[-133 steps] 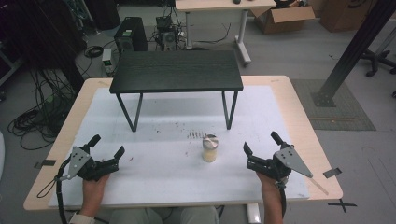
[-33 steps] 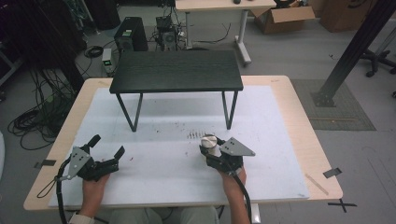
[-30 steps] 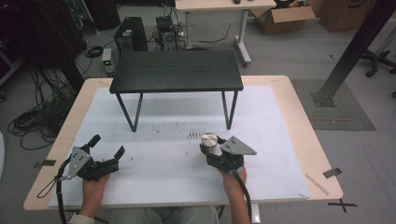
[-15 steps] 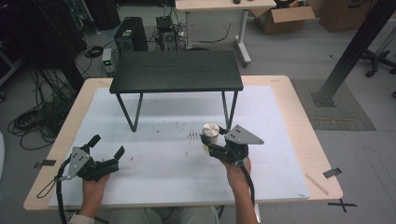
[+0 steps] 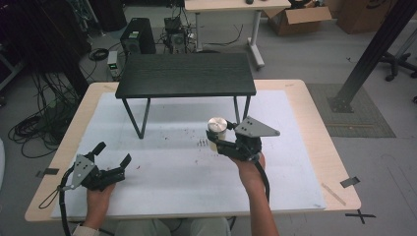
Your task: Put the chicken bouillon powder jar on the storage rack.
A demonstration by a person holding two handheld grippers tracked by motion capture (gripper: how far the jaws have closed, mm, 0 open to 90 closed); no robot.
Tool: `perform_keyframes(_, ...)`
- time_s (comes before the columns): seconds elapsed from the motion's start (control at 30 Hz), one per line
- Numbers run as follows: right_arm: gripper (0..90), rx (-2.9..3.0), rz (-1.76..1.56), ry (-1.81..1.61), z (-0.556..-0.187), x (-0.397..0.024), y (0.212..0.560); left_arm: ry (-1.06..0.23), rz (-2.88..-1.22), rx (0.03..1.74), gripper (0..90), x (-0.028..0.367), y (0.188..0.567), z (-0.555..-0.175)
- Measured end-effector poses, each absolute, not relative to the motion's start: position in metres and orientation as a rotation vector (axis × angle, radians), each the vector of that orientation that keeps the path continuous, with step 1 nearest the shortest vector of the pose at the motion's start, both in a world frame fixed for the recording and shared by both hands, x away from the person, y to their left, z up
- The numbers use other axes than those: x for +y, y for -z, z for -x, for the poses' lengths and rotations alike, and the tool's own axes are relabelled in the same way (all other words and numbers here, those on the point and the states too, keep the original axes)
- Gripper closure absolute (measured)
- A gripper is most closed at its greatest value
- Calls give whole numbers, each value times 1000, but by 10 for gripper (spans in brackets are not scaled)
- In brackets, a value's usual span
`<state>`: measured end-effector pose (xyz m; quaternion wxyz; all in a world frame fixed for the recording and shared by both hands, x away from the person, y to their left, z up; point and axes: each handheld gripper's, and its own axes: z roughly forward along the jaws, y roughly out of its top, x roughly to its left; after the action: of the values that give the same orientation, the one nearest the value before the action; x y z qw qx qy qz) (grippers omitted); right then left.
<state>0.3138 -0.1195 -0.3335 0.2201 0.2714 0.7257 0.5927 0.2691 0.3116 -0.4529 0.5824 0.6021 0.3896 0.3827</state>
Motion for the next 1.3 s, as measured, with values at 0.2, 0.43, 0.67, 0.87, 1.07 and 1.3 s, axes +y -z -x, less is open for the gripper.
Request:
perform_keyframes(0.2, 424, 2019, -720, -1658, -320, -114, 319, -894, -1406, 910, 2, 312, 453, -269)
perform_keyframes(0.43, 424, 2037, -702, -1671, -329, -108, 303, -894, -1404, 910, 3, 312, 453, -269)
perform_keyframes(0.67, 424, 2060, -681, -1673, -337, -103, 288, -894, -1407, 910, 2, 312, 453, -269)
perform_keyframes(0.87, 424, 2064, -677, -1681, -343, -101, 276, -894, -1405, 910, 3, 312, 453, -269)
perform_keyframes(1.07, 424, 2064, -670, -1687, -350, -99, 264, -894, -1406, 910, 3, 312, 453, -269)
perform_keyframes(1.3, 424, 2060, -672, -1699, -355, -98, 258, -893, -1404, 910, 3, 312, 453, -269)
